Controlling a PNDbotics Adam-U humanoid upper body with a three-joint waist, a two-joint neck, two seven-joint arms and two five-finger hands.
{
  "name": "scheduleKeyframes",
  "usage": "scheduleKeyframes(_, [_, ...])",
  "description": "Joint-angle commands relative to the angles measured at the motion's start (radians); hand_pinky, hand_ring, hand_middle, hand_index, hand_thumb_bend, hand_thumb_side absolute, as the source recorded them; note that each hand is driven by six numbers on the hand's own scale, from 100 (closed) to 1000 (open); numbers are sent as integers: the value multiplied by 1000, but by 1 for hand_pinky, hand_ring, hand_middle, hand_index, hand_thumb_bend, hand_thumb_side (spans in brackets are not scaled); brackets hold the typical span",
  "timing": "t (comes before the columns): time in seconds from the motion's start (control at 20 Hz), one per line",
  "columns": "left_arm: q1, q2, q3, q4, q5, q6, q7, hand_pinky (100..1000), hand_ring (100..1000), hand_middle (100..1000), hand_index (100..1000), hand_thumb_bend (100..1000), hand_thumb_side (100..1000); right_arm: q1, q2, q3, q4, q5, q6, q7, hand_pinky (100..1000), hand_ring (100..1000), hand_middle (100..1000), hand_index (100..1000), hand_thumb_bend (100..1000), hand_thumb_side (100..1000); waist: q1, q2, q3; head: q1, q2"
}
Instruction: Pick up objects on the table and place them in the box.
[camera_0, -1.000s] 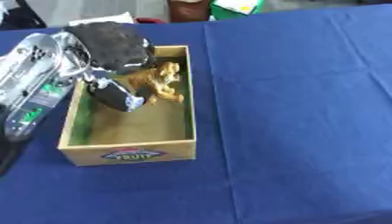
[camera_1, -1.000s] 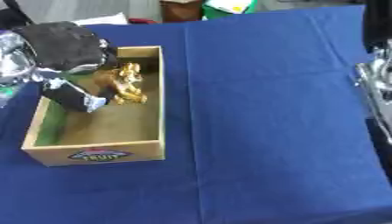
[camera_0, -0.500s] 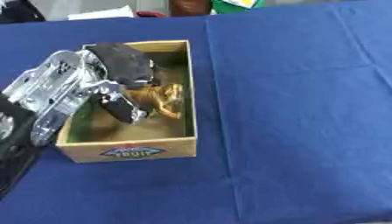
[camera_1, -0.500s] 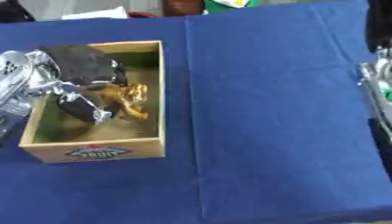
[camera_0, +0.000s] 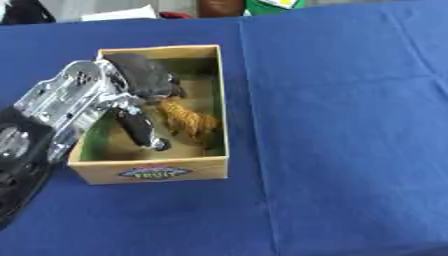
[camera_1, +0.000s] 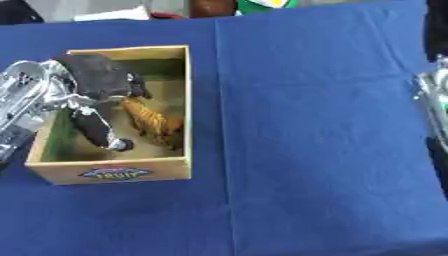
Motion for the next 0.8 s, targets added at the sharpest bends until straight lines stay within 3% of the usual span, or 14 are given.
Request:
scheduleKeyframes(0.05, [-30, 22, 54, -64, -6, -10, -28, 698, 874, 855, 941, 476, 731, -7, -21, -9, -14, 2, 2, -4, 863, 792, 902, 934, 100, 1000, -4, -25, 2, -3, -2])
scheduleKeyframes(0.3, [-44, 60, 178, -166, 29, 48, 11, 693, 867, 842, 935, 534, 840, -3, -23, -13, -14, 1, 2, -9, 863, 792, 902, 934, 100, 1000, -3, -34, 7, -17, 2])
scheduleKeyframes(0.6, [-47, 109, 304, -236, 54, 106, 159, 676, 850, 826, 925, 605, 948, 0, -26, -19, -14, 1, 0, -17, 862, 792, 903, 934, 100, 1000, -3, -44, 14, -21, 1])
scheduleKeyframes(0.7, [-37, 124, 347, -272, 65, 131, 236, 662, 836, 812, 923, 548, 1000, 1, -26, -21, -14, -1, -1, -20, 862, 793, 902, 934, 100, 1000, -6, -45, 17, -22, 1])
scheduleKeyframes(0.8, [-13, 145, 392, -323, 79, 192, 351, 627, 801, 765, 863, 445, 952, 0, -28, -24, -14, -3, -5, -25, 861, 793, 902, 934, 100, 1000, -9, -46, 19, -21, 2])
